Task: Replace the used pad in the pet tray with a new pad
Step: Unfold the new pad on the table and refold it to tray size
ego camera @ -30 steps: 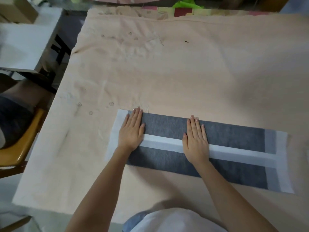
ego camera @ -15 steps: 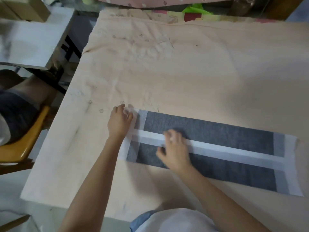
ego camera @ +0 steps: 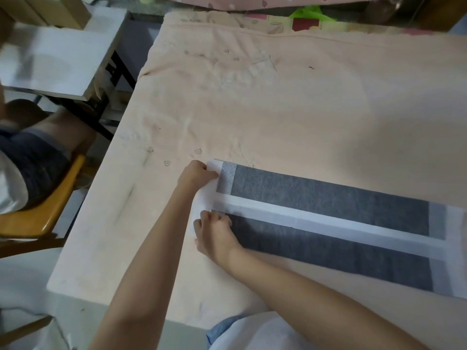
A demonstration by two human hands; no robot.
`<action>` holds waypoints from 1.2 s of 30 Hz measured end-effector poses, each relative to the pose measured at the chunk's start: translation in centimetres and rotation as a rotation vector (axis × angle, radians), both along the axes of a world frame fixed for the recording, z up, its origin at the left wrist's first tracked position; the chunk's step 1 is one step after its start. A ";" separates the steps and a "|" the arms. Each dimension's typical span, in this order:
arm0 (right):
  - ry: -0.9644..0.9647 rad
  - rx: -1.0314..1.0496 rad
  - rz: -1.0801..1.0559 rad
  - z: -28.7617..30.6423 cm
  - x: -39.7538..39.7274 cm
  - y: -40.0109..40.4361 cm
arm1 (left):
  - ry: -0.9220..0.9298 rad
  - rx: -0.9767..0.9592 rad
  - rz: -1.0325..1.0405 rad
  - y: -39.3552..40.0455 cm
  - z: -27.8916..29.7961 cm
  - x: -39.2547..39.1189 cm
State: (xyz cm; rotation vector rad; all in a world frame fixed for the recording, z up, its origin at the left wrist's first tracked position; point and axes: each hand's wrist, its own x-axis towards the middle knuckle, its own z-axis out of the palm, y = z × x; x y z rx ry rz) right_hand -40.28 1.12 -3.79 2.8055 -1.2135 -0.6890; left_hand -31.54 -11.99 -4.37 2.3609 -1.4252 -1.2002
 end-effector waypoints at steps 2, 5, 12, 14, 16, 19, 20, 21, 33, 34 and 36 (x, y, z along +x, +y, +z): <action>0.008 0.024 0.018 0.1 -0.2 -0.1 | 0.072 0.003 0.007 0.1 0.2 0.0; 0.015 0.054 0.037 0.7 -0.5 0.1 | 0.157 0.007 0.043 0.2 0.8 0.0; -0.460 0.162 -0.256 1.9 -2.3 0.7 | 0.302 0.001 0.013 0.5 4.2 -1.1; -0.635 0.244 -0.425 3.1 -3.6 1.4 | 0.333 -0.019 -0.013 0.4 5.5 -2.0; -0.756 0.322 -0.601 4.0 -5.7 2.2 | 0.361 -0.043 -0.053 0.4 6.8 -3.7; -0.807 0.401 -0.780 5.1 -9.7 3.4 | 0.386 -0.029 -0.131 0.5 8.0 -7.8; -0.825 0.433 -0.837 5.5 -11.3 3.7 | 0.388 -0.009 -0.162 0.7 8.2 -9.3; -0.839 0.456 -0.901 5.6 -12.8 4.1 | 0.388 0.011 -0.193 0.8 8.2 -10.9; -0.986 0.452 -1.475 2.0 -25.1 7.8 | 0.333 -0.003 -0.430 2.3 3.4 -24.5; -0.989 0.459 -1.501 1.5 -25.5 7.8 | 0.320 0.002 -0.441 2.4 2.9 -24.9; -0.998 0.493 -1.551 0.7 -26.0 7.7 | 0.293 0.022 -0.454 2.7 1.9 -25.5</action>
